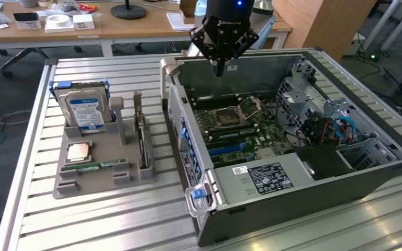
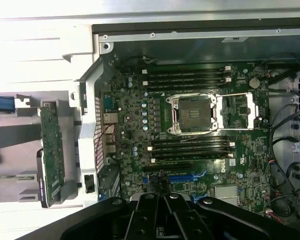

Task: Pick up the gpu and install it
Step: 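Reach for the gpu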

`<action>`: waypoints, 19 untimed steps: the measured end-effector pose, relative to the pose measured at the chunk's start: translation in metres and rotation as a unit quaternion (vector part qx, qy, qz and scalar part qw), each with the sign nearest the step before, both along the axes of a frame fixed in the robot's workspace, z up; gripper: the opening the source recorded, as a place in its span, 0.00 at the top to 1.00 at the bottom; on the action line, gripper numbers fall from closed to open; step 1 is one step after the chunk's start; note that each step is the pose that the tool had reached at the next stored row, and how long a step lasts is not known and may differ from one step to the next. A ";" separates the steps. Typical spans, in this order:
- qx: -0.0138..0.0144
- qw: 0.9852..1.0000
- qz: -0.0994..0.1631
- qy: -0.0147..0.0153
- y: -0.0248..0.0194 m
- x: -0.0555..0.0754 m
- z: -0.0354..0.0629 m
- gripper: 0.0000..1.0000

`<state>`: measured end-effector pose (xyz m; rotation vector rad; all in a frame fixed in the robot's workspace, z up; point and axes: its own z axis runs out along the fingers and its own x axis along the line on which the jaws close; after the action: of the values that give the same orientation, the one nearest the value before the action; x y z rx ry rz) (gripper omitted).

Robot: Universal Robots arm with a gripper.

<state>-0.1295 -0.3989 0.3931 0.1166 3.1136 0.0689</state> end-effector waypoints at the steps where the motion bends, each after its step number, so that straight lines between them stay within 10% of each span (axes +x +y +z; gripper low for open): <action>1: 0.000 1.000 0.000 0.000 0.0000 -0.001 0.0000 0.89; 19: 0.000 1.000 0.000 0.000 0.0000 -0.022 -0.0005 0.89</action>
<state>-0.1519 -0.3989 0.3926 0.1165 3.1136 0.0689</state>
